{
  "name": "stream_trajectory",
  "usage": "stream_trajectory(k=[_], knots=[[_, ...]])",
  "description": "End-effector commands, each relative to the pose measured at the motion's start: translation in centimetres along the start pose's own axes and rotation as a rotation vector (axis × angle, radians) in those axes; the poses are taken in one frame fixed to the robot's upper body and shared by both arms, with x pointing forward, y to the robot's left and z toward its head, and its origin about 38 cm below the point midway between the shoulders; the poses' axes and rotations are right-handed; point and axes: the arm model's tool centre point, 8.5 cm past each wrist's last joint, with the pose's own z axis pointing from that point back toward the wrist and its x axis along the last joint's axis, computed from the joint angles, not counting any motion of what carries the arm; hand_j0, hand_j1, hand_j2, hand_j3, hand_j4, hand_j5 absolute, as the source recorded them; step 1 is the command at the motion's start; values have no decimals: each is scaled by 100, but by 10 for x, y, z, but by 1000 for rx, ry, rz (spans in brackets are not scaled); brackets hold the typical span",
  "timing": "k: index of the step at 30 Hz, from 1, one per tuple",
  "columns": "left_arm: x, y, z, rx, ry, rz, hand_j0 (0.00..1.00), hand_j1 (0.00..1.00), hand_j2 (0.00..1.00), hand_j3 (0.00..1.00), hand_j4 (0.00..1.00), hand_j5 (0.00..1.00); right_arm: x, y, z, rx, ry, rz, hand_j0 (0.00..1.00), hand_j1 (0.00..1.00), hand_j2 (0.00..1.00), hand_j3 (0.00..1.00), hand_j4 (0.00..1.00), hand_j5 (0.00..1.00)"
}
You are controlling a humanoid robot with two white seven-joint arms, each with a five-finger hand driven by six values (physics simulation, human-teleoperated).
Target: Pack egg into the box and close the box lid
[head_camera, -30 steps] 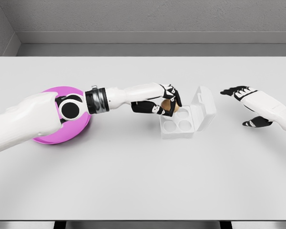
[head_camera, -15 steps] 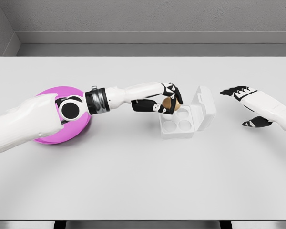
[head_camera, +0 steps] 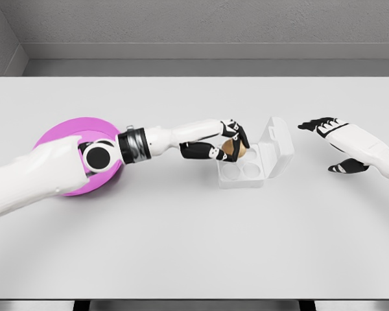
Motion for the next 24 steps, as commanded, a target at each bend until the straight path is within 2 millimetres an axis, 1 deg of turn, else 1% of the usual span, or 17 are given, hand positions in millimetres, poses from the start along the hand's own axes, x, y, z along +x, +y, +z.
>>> stream_trajectory(k=[1, 8, 11, 24], knots=[[-1, -3, 0, -4, 4, 13, 27, 27, 27, 27, 27, 27, 0, -1, 0, -4, 0, -5, 100, 100, 100, 100, 100, 100], [1, -5, 2, -8, -1, 23, 27, 27, 27, 27, 27, 27, 0, 0, 0, -2, -1, -6, 100, 100, 100, 100, 100, 100], [-1, -10, 2, -22, 7, 34, 27, 27, 27, 27, 27, 27, 0, 0, 0, -2, -1, -4, 100, 100, 100, 100, 100, 100], [-5, -8, 1, -17, 16, 34, 27, 27, 27, 27, 27, 27, 2, 1, -2, 6, -7, -3, 100, 100, 100, 100, 100, 100]])
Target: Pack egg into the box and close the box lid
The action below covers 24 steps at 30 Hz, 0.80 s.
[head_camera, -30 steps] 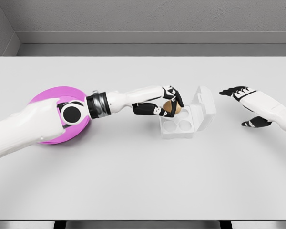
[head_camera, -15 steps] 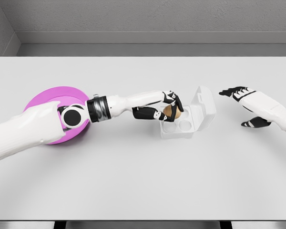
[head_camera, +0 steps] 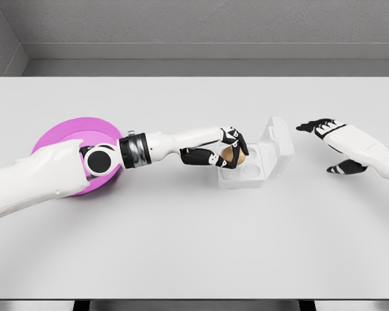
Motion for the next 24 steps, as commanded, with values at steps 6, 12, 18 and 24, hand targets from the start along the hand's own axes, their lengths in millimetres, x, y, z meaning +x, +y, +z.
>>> stream_trajectory(k=[6, 12, 18, 24], knots=[[0, 0, -3, 19, -4, 31, 27, 27, 27, 27, 27, 27, 0, 0, 0, -4, -1, -6, 100, 100, 100, 100, 100, 100], [-4, -4, -1, 32, 3, 61, 28, 28, 28, 28, 28, 28, 1, 0, 0, -3, -2, -6, 100, 100, 100, 100, 100, 100], [-6, -6, 0, 34, 6, 73, 28, 28, 28, 28, 28, 28, 1, 0, -1, -4, -3, -7, 100, 100, 100, 100, 100, 100], [-8, -8, 2, 38, 11, 85, 28, 28, 28, 28, 28, 28, 3, 2, -2, 2, -8, -6, 100, 100, 100, 100, 100, 100]])
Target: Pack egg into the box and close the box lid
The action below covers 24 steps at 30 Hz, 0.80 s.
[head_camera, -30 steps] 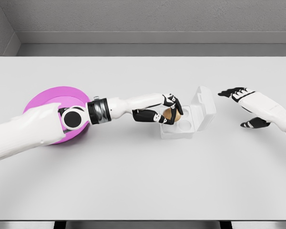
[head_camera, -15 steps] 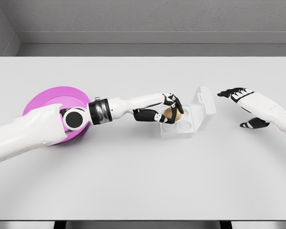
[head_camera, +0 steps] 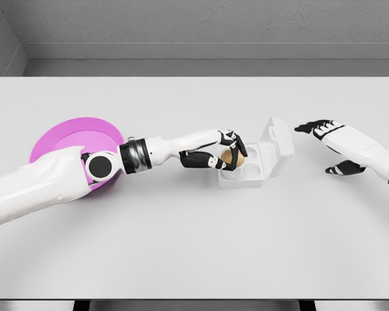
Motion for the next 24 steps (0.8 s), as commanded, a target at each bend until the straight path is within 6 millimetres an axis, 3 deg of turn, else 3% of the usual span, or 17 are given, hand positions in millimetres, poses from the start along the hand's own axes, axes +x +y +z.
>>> stream_trajectory(k=[1, 24], knots=[[0, 1, 0, 7, 0, 6, 28, 28, 28, 28, 28, 28, 0, 0, 0, -3, -2, -6, 100, 100, 100, 100, 100, 100], [-4, 4, -8, 14, 8, 0, 28, 28, 28, 28, 28, 28, 0, 0, 0, -2, -2, -5, 100, 100, 100, 100, 100, 100]])
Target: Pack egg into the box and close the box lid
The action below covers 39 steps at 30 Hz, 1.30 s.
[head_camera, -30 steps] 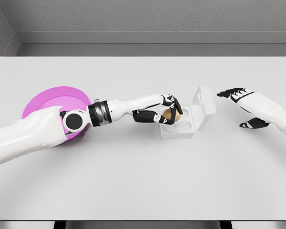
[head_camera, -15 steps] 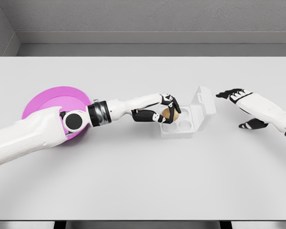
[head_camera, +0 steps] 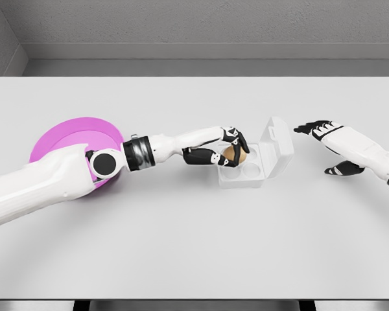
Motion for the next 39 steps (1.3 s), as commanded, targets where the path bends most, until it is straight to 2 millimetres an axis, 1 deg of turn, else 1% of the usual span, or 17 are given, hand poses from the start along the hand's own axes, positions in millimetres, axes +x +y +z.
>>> stream_trajectory(k=[1, 8, 13, 14, 15, 17, 18, 19, 20, 21, 24, 30, 32, 33, 34, 36, 39], knots=[[0, 1, -1, 6, 0, 4, 28, 28, 28, 28, 28, 28, 0, -1, 0, -5, 0, -5, 100, 100, 100, 100, 100, 100], [-1, 0, -2, 4, 2, 4, 29, 29, 29, 29, 29, 29, 0, 0, 0, -4, -1, -6, 100, 100, 100, 100, 100, 100], [-1, 0, -2, 4, 2, 4, 37, 37, 37, 37, 37, 37, 0, 0, 0, -4, -2, -6, 100, 100, 100, 100, 100, 100], [-1, 0, -2, 3, 2, 3, 41, 41, 41, 41, 41, 41, 2, 2, -2, 5, -8, -6, 100, 100, 100, 100, 100, 100], [-1, 0, -2, 3, 2, 3, 49, 49, 49, 49, 49, 49, 3, 2, -3, 5, -10, -7, 100, 100, 100, 100, 100, 100], [-1, 0, -2, 4, 2, 4, 60, 60, 60, 60, 60, 60, 3, 2, -3, 6, -9, -6, 100, 100, 100, 100, 100, 100], [-1, 0, -3, 2, 0, 3, 70, 70, 70, 70, 70, 70, 3, 3, -2, 7, -9, -7, 100, 100, 100, 100, 100, 100], [-1, 0, -3, 4, 0, 3, 74, 74, 74, 74, 74, 74, 3, 3, -2, 7, -9, -7, 100, 100, 100, 100, 100, 100], [-1, 0, -2, 5, 2, 3, 75, 75, 75, 75, 75, 75, 3, 2, -3, 6, -9, -6, 100, 100, 100, 100, 100, 100], [-1, 0, -3, 5, 0, 4, 79, 79, 79, 79, 79, 79, 3, 2, -3, 6, -9, -6, 100, 100, 100, 100, 100, 100], [1, 2, -3, 10, -4, 3, 88, 88, 88, 88, 88, 88, 3, 2, -3, 6, -9, -6, 100, 100, 100, 100, 100, 100], [1, 2, -2, 11, -4, 3, 90, 90, 90, 90, 90, 90, 3, 2, -3, 6, -9, -6, 100, 100, 100, 100, 100, 100], [3, 3, -4, 12, -11, 1, 93, 93, 93, 93, 93, 93, 3, 3, -2, 7, -9, -7, 100, 100, 100, 100, 100, 100], [5, 5, -2, 13, -14, -1, 99, 99, 99, 99, 99, 99, 3, 2, -3, 6, -9, -6, 100, 100, 100, 100, 100, 100], [7, 5, -2, 11, -19, -3, 100, 100, 100, 100, 100, 100, 3, 3, -2, 7, -9, -7, 100, 100, 100, 100, 100, 100], [10, 19, 8, 36, -15, -24, 100, 100, 100, 100, 100, 100, 3, 3, -2, 7, -9, -7, 100, 100, 100, 100, 100, 100], [11, 31, 30, 57, 0, -40, 100, 100, 100, 100, 100, 100, 3, 3, -2, 7, -9, -7, 100, 100, 100, 100, 100, 100]])
